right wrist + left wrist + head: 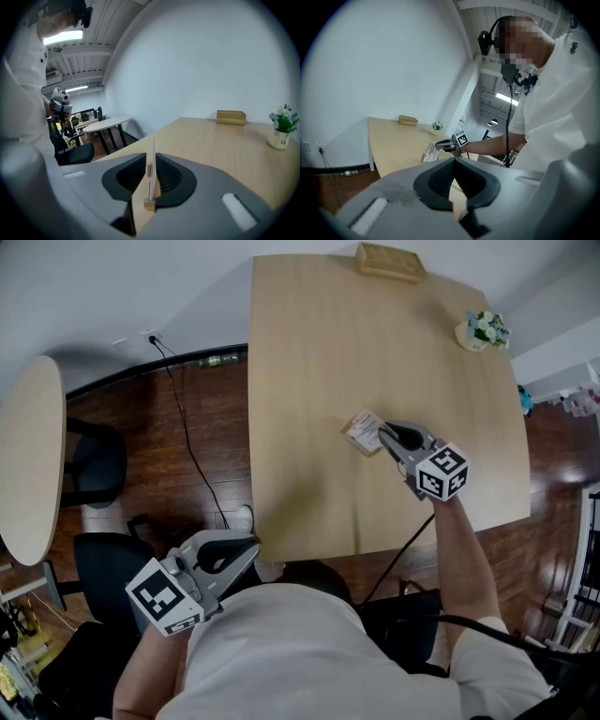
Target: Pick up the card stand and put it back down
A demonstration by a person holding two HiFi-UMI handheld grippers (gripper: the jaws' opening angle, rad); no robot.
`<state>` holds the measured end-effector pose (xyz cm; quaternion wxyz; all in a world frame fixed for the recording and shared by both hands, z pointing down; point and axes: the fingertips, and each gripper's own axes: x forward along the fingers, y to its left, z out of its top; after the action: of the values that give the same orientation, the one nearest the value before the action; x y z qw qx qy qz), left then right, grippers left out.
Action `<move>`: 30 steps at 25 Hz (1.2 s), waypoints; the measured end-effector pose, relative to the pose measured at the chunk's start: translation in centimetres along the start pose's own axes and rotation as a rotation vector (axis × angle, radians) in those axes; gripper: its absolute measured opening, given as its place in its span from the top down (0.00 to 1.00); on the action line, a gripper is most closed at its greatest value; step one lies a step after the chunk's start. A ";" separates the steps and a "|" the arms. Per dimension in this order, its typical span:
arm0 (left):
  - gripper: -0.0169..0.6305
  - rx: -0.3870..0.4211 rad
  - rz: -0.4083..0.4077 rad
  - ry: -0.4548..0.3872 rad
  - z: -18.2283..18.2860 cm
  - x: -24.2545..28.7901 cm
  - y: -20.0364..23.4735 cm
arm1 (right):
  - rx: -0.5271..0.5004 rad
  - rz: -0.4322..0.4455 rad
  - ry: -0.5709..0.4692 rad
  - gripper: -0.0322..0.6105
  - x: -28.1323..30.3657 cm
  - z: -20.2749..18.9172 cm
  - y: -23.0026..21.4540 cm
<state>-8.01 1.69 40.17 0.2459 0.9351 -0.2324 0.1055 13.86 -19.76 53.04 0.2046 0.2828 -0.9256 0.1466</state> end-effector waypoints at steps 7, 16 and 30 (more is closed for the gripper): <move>0.97 0.028 0.000 0.013 0.5 0.0 -0.4 | -0.015 -0.059 -0.069 0.75 -2.2 2.5 0.2; 0.97 0.168 0.028 0.033 3.3 -0.3 0.2 | -0.036 -0.216 -0.137 0.72 -10.4 2.9 5.1; 0.97 0.306 -0.338 0.061 2.9 -1.4 -3.4 | 0.246 -0.580 -0.155 0.71 -21.3 -4.4 26.8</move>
<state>-7.35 3.37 35.81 0.1224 0.9835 -0.0462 0.1250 15.62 13.13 42.91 0.1312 0.5678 -0.7945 0.1708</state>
